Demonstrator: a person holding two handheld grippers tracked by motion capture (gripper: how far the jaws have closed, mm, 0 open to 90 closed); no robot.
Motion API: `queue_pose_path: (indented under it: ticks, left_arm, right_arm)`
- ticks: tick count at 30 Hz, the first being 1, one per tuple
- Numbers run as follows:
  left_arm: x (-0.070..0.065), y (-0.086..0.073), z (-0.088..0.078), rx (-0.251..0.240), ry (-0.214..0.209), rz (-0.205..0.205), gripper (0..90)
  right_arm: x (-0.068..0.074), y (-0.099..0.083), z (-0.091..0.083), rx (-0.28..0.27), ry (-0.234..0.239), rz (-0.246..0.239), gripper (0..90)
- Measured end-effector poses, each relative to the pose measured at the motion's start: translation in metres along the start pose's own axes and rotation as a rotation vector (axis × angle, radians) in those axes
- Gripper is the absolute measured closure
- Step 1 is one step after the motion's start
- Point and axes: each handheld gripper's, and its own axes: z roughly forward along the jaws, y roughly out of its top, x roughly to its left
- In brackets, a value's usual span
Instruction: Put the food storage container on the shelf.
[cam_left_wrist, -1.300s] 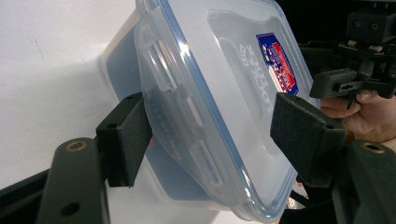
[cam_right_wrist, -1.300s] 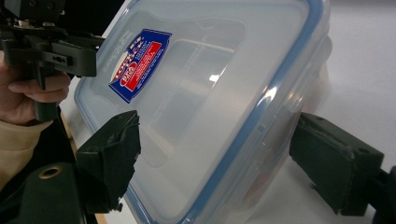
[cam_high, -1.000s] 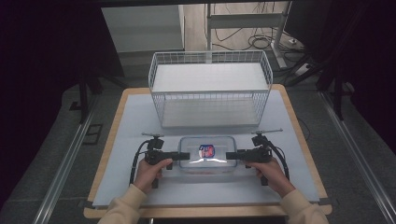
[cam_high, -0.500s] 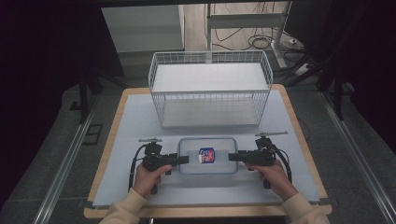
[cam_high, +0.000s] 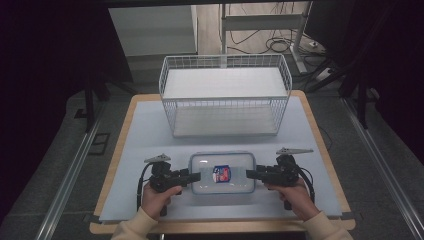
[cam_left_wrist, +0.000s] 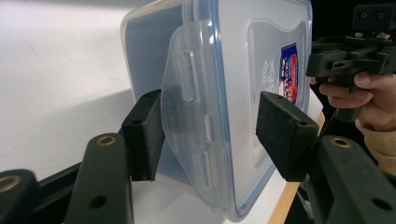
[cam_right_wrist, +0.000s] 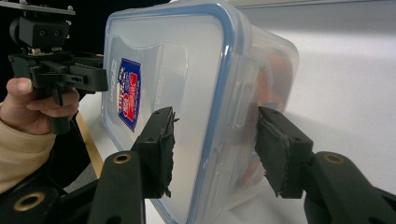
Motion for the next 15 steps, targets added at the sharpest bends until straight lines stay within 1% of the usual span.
queue_pose_path:
  ticks: [2, 3, 6, 10, 11, 15]
  left_arm:
    - [-0.0009, -0.0011, -0.0006, -0.005, -0.002, -0.003, 44.0]
    - [-0.0013, -0.0013, -0.0011, -0.001, 0.002, 0.004, 44.0]
    - [-0.0026, -0.0018, -0.0010, -0.007, 0.007, 0.003, 44.0]
    - [-0.0039, -0.0023, -0.0013, -0.010, 0.011, 0.003, 44.1]
    - [-0.0046, -0.0025, -0.0015, -0.011, 0.014, 0.006, 44.1]
    - [-0.0056, -0.0030, -0.0018, -0.012, 0.018, 0.007, 44.1]
  right_arm:
    - [0.0001, -0.0015, -0.0012, -0.007, 0.002, -0.003, 50.6]
    - [0.0002, -0.0020, -0.0015, -0.009, 0.004, -0.003, 50.7]
    - [0.0015, -0.0025, -0.0019, -0.011, -0.001, -0.013, 50.7]
    - [0.0020, -0.0027, -0.0023, -0.011, -0.002, -0.009, 51.0]
    - [0.0024, -0.0033, -0.0027, -0.016, -0.001, 0.006, 51.4]
    - [0.0026, -0.0040, -0.0030, -0.022, -0.001, 0.009, 51.6]
